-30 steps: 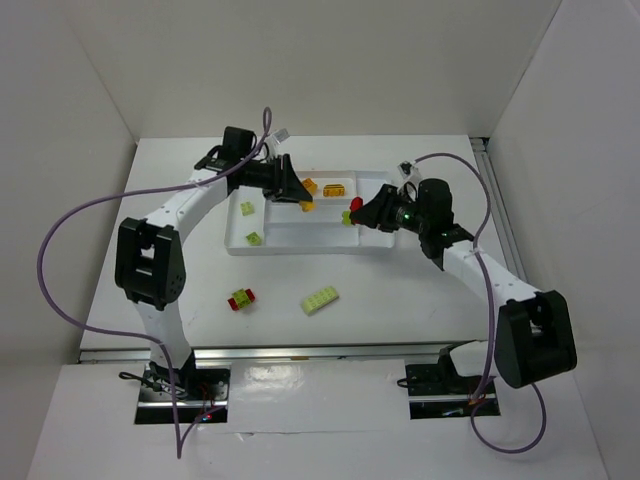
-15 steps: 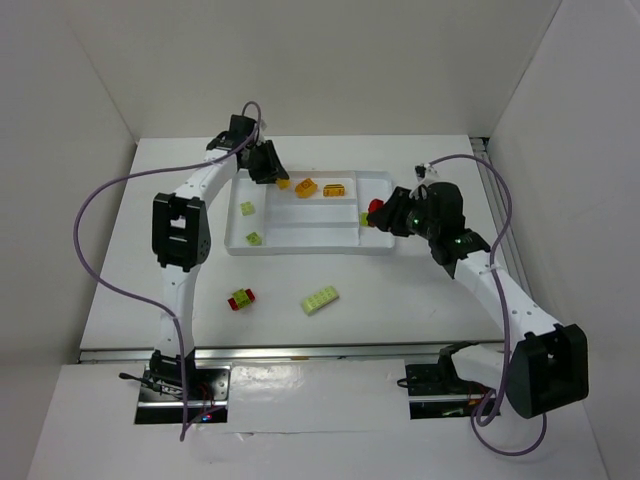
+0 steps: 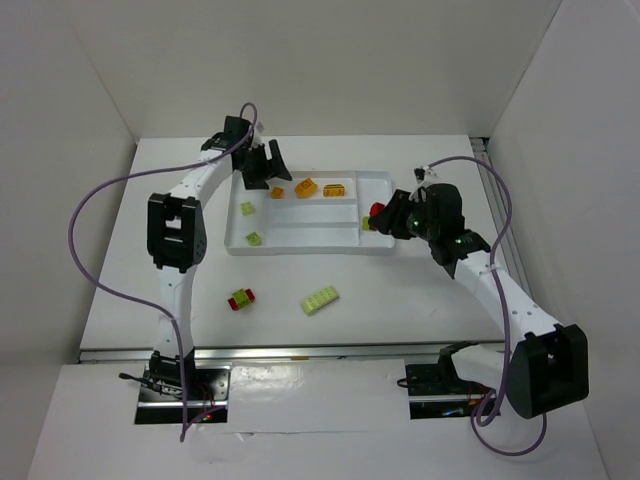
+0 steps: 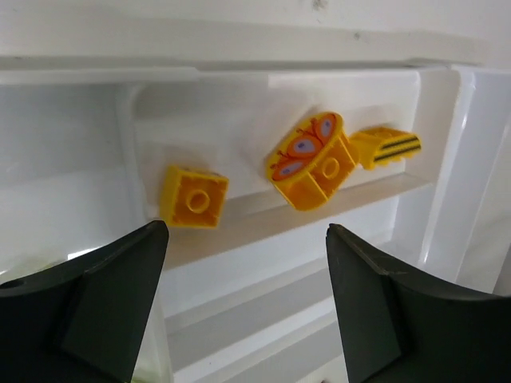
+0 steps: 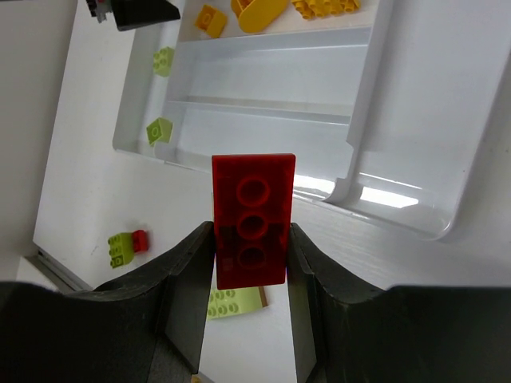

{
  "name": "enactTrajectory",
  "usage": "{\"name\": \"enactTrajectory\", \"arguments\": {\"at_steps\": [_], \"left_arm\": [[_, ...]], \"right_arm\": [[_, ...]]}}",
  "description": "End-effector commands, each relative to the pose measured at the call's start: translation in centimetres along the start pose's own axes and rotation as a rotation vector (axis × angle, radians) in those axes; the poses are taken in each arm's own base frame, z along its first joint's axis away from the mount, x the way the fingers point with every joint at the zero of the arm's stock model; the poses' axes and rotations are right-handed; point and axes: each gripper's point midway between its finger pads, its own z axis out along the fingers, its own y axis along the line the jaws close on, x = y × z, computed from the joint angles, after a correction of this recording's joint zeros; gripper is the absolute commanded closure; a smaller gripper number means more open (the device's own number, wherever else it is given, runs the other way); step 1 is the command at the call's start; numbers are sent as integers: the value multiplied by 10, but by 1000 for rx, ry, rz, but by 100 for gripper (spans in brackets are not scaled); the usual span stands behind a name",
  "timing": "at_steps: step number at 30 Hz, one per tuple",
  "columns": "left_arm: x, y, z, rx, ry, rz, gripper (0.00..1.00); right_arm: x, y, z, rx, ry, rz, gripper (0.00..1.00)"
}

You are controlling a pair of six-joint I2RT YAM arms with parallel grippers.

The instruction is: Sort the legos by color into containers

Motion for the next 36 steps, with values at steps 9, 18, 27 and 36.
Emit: {"name": "enactTrajectory", "arguments": {"at_steps": [9,18,27,36], "left_arm": [[105,-180,-164,931,104,350,9],[172,-227,-185,1106,200,621,6],[181,-242,-183,1120,222,682,8],[199,-246,-184,1176,281,676,21]], "right_arm": [[-18,57,-19,-382,-3,-38,76],[-13,97,-44,-698,66,-48,76],[-14,101,-46,-725,75,-42,74],[-11,101,-42,-717,88,-29,74]]}}
